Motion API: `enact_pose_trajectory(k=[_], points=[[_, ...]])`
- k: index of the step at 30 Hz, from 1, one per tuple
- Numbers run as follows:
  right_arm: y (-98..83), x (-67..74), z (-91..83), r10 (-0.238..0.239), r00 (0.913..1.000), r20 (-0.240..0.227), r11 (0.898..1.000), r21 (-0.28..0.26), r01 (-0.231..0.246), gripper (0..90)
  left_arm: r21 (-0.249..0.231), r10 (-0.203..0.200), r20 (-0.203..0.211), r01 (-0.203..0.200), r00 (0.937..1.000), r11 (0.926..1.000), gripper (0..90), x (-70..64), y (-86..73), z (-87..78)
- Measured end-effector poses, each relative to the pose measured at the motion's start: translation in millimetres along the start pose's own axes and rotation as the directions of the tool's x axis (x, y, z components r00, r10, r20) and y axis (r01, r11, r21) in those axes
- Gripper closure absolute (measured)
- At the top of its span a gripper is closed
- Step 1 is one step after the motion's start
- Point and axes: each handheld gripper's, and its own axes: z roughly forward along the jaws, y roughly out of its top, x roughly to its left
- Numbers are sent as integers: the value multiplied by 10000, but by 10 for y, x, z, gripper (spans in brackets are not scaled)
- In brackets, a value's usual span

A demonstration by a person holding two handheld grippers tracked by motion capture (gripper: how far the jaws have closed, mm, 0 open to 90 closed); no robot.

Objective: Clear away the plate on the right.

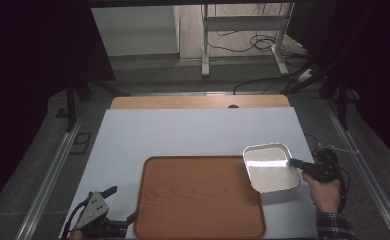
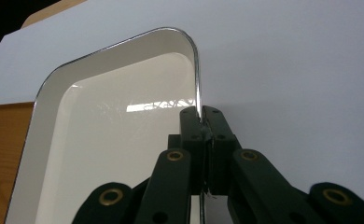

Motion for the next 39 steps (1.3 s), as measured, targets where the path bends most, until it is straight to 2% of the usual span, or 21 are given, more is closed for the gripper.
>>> enact_pose_trajectory(k=[13,24,39], points=[[-27,293,116,-403,9976,-560,9989,196,415,885,-35,0,-2,0,10000,10000,12,1,-2,-2],[-56,505,238,-476,9945,-937,9978,413,516,884,-72,-11,5,11,10000,10000,8,1,-3,-5],[-136,874,518,-694,9850,-1581,9925,891,842,884,-83,19,31,-19,10000,10000,5,0,-1,-1]])
